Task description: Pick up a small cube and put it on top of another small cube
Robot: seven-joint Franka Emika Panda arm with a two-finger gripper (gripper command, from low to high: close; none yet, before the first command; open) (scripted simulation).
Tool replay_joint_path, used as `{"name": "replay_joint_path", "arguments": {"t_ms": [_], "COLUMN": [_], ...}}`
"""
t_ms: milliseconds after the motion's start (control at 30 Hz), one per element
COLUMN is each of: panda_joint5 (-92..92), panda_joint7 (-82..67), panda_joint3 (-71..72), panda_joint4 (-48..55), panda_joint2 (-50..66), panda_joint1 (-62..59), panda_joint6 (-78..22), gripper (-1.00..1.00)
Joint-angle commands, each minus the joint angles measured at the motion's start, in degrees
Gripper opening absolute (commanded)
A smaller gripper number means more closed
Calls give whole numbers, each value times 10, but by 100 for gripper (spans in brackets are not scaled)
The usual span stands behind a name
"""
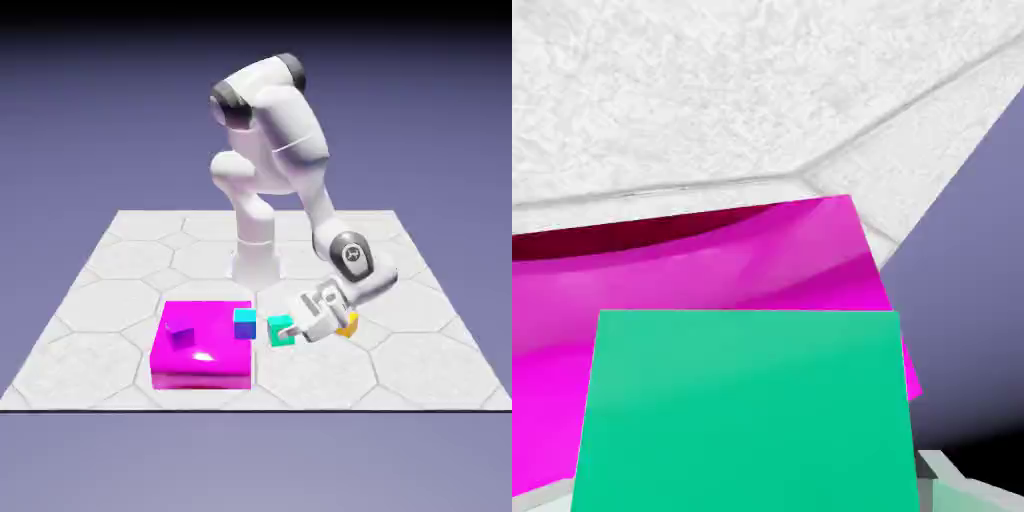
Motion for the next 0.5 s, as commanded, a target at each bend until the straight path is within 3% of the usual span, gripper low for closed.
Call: {"name": "replay_joint_path", "arguments": {"t_ms": [0,367,467], "panda_joint5": [-12,-112,-117], "panda_joint7": [-19,-239,-258], "panda_joint3": [-17,-214,-232], "panda_joint4": [-7,-141,-163], "panda_joint2": [-21,-249,-266], "panda_joint1": [3,-22,-34], "panda_joint6": [19,234,253], "gripper": [-100,-100,-100]}}
